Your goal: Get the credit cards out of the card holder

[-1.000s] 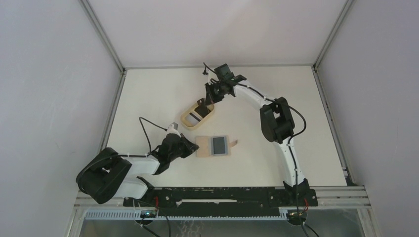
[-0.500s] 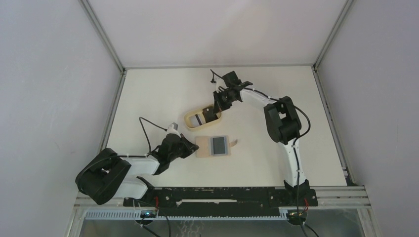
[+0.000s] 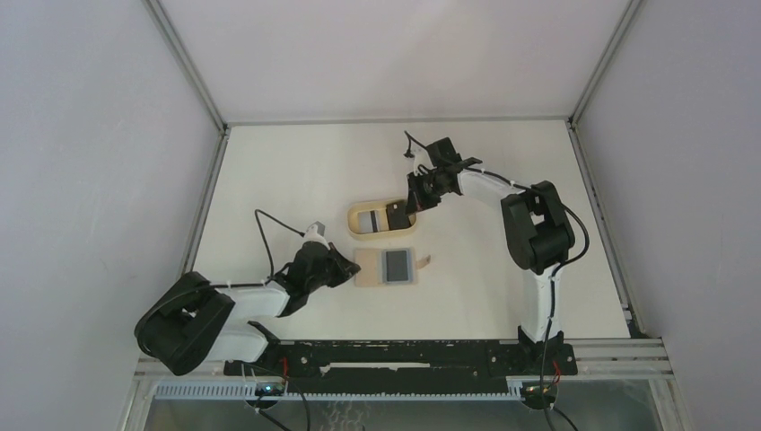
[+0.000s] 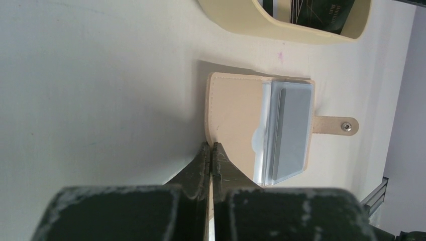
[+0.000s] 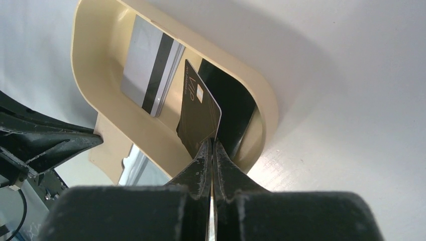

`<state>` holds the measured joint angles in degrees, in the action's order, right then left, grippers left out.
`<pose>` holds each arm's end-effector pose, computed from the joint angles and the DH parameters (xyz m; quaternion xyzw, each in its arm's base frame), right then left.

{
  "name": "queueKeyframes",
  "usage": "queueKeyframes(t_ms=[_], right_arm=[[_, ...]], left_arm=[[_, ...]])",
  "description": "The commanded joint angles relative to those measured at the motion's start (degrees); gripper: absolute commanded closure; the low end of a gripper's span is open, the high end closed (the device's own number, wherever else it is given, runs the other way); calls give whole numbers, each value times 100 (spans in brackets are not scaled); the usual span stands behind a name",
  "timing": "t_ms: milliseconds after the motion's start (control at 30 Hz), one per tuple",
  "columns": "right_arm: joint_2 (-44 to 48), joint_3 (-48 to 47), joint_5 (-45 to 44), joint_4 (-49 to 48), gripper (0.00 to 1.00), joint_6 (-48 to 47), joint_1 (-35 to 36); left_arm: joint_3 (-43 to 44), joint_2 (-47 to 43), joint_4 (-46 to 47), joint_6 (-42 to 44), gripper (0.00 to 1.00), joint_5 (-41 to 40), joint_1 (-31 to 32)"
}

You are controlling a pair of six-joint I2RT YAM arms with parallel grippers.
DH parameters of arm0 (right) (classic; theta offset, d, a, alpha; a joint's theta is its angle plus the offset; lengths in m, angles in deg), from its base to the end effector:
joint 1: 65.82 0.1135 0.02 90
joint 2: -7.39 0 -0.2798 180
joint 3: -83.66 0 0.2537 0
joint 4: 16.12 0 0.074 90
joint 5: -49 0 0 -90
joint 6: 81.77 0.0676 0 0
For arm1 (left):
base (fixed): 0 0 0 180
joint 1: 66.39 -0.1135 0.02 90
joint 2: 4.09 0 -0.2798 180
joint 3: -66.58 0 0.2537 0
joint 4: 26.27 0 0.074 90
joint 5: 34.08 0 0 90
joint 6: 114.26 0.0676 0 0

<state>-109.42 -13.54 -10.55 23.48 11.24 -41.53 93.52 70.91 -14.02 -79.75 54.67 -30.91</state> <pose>0.3987 0.2175 0.1644 -0.2403 0.9014 0.3065 0.1892 0.1897 -0.1334 0.1122 -0.1596 0.8758 -0.3180 0.3262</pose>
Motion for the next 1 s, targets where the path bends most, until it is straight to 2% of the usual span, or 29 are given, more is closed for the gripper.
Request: queueKeyframes(t_ms=[0, 100, 267, 367, 500, 633, 767, 967], right_arm=[[384, 87, -152, -222, 94, 69, -4], [573, 108, -289, -227, 88, 110, -12], [1006, 42, -496, -216, 63, 158, -15], [1232, -132, -644, -28, 55, 138, 28], [1697, -68, -1071, 72, 50, 163, 293], [2256, 592, -1145, -199, 50, 570, 911], [2496, 1724, -1186, -989, 49, 1565, 1548], [2430, 2902, -1476, -1979, 50, 2848, 1898]], left_arm=[[82, -150, -686, 314, 100, -166, 5], [133, -321, -931, 410, 100, -269, 4], [234, -608, -1395, 594, 100, -457, 7], [277, -685, -1553, 692, 100, -511, 3], [271, -776, -1596, 703, 100, -492, 11], [202, -926, -1570, 583, 100, -480, 7], [86, -1142, -1541, 430, 100, -480, 22], [-33, -1310, -1539, 316, 100, -489, 81]])
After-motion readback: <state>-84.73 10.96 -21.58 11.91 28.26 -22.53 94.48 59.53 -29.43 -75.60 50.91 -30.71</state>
